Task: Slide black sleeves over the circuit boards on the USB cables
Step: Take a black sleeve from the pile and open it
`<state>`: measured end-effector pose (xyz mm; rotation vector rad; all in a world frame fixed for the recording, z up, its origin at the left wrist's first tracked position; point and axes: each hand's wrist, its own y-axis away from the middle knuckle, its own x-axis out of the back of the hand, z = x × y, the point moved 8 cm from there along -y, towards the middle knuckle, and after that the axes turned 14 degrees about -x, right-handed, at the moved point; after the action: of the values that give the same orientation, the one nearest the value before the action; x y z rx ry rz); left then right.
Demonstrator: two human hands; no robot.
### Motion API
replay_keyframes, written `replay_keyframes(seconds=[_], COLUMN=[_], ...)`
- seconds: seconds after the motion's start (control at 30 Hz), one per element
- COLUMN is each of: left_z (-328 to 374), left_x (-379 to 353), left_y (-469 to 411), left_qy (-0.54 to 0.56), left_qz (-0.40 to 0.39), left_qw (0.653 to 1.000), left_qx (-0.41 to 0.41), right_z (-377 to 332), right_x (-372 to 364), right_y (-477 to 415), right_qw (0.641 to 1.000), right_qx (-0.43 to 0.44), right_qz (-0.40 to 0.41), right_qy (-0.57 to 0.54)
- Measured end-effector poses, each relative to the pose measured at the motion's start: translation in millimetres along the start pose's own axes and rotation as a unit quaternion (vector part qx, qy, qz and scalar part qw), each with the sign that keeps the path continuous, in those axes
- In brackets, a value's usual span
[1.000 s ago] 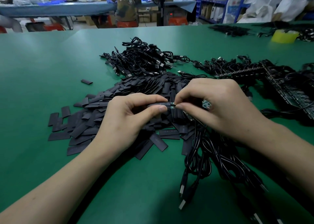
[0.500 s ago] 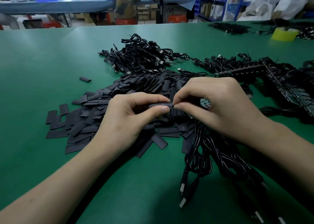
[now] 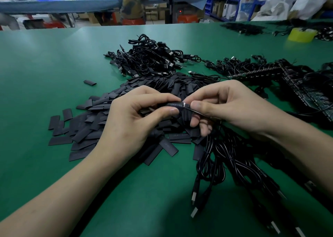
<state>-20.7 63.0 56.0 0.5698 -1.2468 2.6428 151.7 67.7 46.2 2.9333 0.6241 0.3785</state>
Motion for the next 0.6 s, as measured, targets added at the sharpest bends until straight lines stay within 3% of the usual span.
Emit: replay_keyframes(seconds=[0.3, 0.6], left_z=[8.2, -1.1], left_x=[0.5, 10.3], left_y=[-0.1, 6.4], left_qy=[-0.039, -0.025], left_qz=[0.0, 0.098], left_qw=[0.999, 0.994], left_qx=[-0.031, 0.038], right_z=[8.4, -5.9], right_x=[-11.2, -3.2], right_y=[-5.5, 1.1], right_qw=[0.998, 0.995], right_qx=[-0.001, 0.066], right_qz=[-0.026, 0.072], right_qy=[-0.049, -0.006])
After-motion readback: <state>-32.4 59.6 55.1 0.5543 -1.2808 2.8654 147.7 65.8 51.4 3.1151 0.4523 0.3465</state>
